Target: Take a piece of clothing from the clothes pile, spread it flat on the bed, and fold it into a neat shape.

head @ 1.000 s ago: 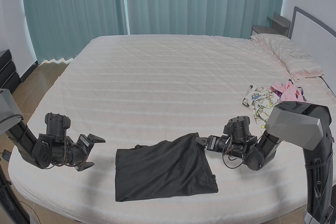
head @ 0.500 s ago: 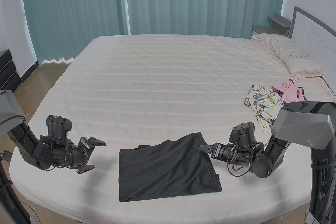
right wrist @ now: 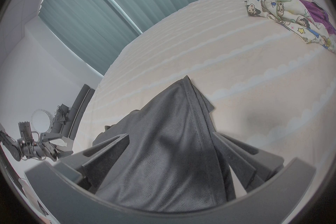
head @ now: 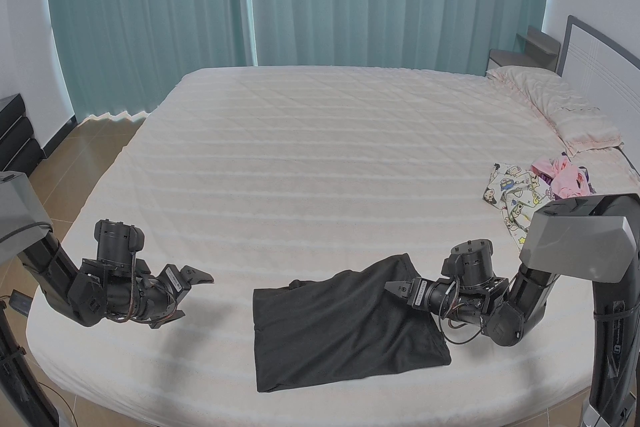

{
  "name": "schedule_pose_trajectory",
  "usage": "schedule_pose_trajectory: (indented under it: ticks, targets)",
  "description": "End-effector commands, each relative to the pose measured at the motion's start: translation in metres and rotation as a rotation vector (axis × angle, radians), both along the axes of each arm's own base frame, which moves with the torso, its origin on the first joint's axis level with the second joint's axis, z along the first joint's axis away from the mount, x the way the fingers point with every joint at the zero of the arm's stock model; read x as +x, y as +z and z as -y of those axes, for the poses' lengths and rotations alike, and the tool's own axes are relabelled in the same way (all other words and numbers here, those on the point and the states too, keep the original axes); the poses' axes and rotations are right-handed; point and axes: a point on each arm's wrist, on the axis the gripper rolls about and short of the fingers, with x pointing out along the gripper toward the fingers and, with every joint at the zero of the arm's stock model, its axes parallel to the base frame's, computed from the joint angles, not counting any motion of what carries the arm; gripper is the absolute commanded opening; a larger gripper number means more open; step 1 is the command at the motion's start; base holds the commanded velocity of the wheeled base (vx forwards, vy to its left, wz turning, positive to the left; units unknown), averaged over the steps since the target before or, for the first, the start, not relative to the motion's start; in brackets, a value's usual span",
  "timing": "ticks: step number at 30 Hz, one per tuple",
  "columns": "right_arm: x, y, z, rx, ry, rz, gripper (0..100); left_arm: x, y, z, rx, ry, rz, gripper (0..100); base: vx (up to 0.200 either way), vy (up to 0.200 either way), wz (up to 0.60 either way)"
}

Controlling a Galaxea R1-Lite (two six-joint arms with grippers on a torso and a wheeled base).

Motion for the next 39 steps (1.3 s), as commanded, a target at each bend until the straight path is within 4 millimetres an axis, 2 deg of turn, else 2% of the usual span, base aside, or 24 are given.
schedule_pose_trajectory:
  ticks: [1, 4, 9, 13, 20, 27, 28, 34, 39]
  targets:
    - [-0.010, -0.005, 0.006, -0.025, 0.017, 0.008, 100, 0.013, -0.006, 0.017, 0.094, -0.169, 0.057, 100, 0.000, 0.000, 0.00]
    - [-0.013, -0.006, 0.007, -0.025, 0.019, 0.012, 100, 0.023, -0.025, 0.036, 0.147, -0.271, 0.052, 100, 0.000, 0.000, 0.00]
    - [-0.014, -0.007, 0.007, -0.023, 0.021, 0.016, 100, 0.035, -0.033, 0.062, 0.165, -0.374, 0.083, 100, 0.000, 0.000, 0.00]
    - [-0.015, -0.007, 0.008, -0.025, 0.019, 0.013, 100, 0.040, -0.049, 0.080, 0.177, -0.424, 0.072, 100, 0.000, 0.000, 0.00]
    - [-0.016, -0.007, 0.008, -0.023, 0.019, 0.017, 100, 0.046, -0.057, 0.084, 0.169, -0.424, 0.121, 100, 0.000, 0.000, 0.00]
    - [-0.017, -0.007, 0.009, -0.020, 0.019, 0.023, 100, 0.042, -0.059, 0.084, 0.167, -0.424, 0.126, 100, 0.000, 0.000, 0.00]
    - [-0.017, -0.007, 0.009, -0.020, 0.019, 0.023, 100, 0.042, -0.059, 0.084, 0.167, -0.424, 0.126, 0, 0.000, 0.000, 0.00]
    - [-0.020, -0.007, 0.010, -0.025, 0.024, 0.015, 100, 0.045, -0.059, 0.081, 0.178, -0.406, 0.133, 0, 0.000, 0.000, 0.00]
    - [-0.034, -0.003, 0.018, -0.040, 0.121, -0.003, 100, 0.053, -0.054, 0.076, 0.197, -0.353, 0.175, 0, 0.000, 0.000, 0.00]
